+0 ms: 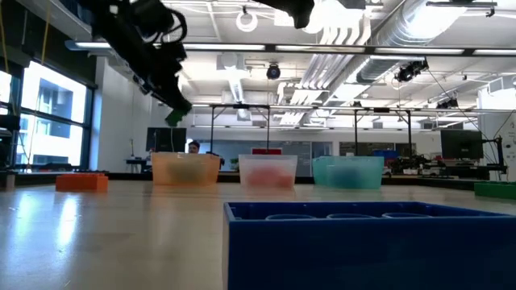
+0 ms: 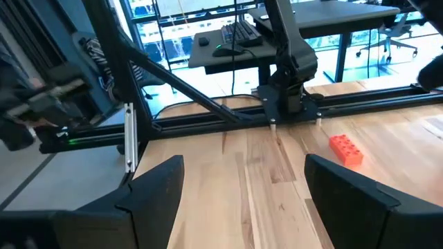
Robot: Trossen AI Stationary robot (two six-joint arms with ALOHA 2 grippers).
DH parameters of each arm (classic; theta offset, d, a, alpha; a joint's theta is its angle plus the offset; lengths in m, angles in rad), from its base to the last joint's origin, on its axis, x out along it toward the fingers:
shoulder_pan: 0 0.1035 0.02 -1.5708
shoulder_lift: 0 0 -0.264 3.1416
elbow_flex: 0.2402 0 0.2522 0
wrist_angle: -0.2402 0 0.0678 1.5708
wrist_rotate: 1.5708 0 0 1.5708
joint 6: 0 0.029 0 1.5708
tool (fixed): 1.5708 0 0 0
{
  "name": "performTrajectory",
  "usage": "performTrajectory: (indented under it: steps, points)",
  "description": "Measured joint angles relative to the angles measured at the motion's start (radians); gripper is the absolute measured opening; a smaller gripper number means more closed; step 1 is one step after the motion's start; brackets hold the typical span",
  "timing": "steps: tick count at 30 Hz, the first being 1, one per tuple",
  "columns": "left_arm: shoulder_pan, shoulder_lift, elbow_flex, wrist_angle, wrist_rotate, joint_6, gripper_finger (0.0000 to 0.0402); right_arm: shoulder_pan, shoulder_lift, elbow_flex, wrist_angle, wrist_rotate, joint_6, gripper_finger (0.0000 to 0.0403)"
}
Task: Sort & place blocks by color
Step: Put the green game piece into the orange bin, then put the blue game piece into the green bin
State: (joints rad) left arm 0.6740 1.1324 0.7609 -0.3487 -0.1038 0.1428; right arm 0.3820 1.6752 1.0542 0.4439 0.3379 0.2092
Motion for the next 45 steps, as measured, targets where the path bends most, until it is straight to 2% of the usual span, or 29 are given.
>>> performTrajectory:
  steps: [7, 14, 22, 27, 35, 39, 45]
  points:
    - [0.092, 0.138, 0.0, 0.074, 0.025, 0.0, 0.0106, -0.002, 0.0, 0.0, 0.0, 0.001, 0.0, 0.0286]
    - [0.135, 0.239, 0.0, 0.09, 0.024, 0.026, 0.0153, -0.002, 0.0, 0.0, 0.0, -0.001, 0.025, 0.0286]
    - [0.138, 0.259, 0.001, 0.12, 0.003, 0.024, 0.018, -0.002, 0.0, 0.0, -0.016, -0.016, 0.063, 0.0286]
    - [0.133, 0.259, 0.048, 0.081, 0.018, -0.014, 0.0205, -0.002, 0.0, 0.0, -0.016, -0.016, 0.063, 0.0286]
    - [0.073, 0.241, 0.176, -0.19, 0.022, -0.035, 0.0219, 0.017, 0.0, 0.0, -0.016, -0.094, 0.079, 0.0286]
    - [-0.002, 0.181, 0.166, -0.232, 0.023, -0.047, 0.0216, 0.049, 0.0, 0.0, -0.016, -0.105, 0.079, 0.0286]
    - [-0.149, 0.068, 0.154, -0.248, 0.025, -0.151, 0.0216, 0.122, 0.0, 0.0, -0.015, -0.1, 0.082, 0.0286]
